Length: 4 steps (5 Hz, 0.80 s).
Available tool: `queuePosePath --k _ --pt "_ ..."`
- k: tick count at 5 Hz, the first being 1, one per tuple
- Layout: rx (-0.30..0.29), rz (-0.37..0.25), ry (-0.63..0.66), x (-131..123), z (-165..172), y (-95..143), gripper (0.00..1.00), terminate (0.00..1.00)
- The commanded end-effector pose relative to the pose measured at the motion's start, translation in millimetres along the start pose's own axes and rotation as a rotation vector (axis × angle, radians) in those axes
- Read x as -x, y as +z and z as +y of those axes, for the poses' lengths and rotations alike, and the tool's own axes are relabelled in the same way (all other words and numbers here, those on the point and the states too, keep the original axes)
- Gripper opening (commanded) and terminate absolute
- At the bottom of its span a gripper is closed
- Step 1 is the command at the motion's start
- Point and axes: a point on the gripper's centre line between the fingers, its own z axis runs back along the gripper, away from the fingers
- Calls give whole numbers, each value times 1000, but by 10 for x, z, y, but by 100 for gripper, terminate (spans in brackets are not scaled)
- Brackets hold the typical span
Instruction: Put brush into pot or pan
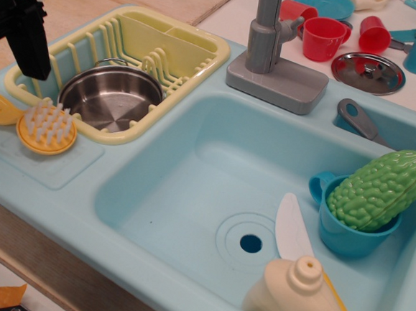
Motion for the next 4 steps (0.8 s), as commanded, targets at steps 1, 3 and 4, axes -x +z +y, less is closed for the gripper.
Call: queuePosePath --k 1,3,4 --pt "-11 -24 -17 57 1 -75 100 0" --pt "-23 -59 -43 57 6 -190 100 0" --pt "-29 -69 -46 62 18 -227 0 0"
